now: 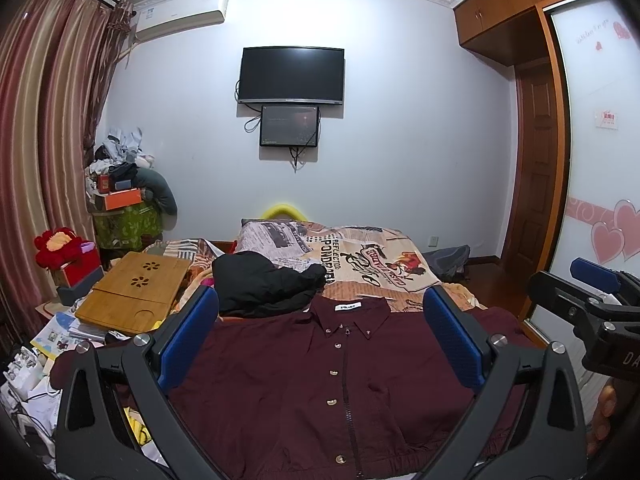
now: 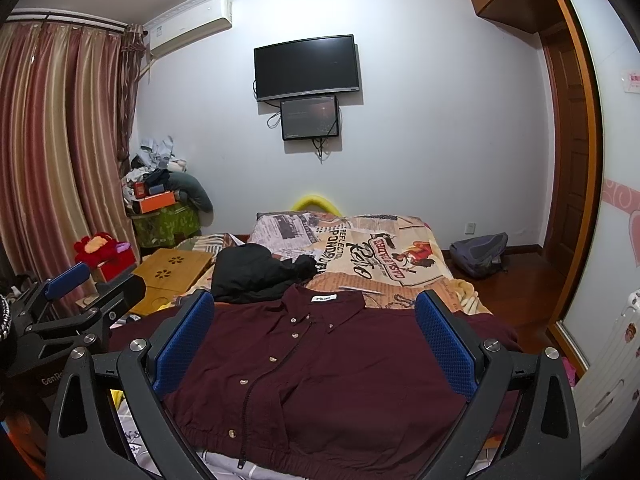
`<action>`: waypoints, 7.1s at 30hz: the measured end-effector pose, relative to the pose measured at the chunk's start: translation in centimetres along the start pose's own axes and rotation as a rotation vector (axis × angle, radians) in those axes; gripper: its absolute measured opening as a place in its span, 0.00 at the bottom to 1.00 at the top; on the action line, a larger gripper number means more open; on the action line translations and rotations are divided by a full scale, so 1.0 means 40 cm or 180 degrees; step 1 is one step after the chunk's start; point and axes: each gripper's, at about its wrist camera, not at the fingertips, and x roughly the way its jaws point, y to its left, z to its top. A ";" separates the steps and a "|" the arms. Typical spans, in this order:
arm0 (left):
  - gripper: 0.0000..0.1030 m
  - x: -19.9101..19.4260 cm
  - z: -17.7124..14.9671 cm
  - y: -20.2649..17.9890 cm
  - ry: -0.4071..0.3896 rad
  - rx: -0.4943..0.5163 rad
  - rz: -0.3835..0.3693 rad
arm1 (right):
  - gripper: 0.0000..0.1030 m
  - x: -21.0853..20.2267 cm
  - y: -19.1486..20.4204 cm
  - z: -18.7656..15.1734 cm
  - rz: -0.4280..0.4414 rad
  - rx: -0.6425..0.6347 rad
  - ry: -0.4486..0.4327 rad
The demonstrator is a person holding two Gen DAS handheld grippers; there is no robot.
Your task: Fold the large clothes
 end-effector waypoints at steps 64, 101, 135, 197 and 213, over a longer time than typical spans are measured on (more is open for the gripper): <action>1.00 0.240 -0.023 0.355 0.0370 -0.0667 0.1052 | 0.97 0.223 -0.023 -0.012 -0.0113 -0.0051 0.0483; 0.09 0.489 -0.745 1.175 0.1965 -0.3636 0.1641 | 0.97 0.479 -0.109 -0.118 -0.0387 0.0220 0.1631; 0.72 0.535 -0.082 0.594 0.1382 -0.1127 0.0701 | 0.97 0.361 -0.185 -0.096 -0.0383 0.0402 0.1352; 0.02 0.707 -0.301 -0.043 0.2454 0.0405 -0.0717 | 0.97 0.382 -0.193 -0.117 -0.0301 0.0110 0.1529; 0.57 0.607 -0.247 0.024 0.2403 0.0289 -0.0802 | 0.97 0.387 -0.134 -0.101 -0.0187 -0.0188 0.1477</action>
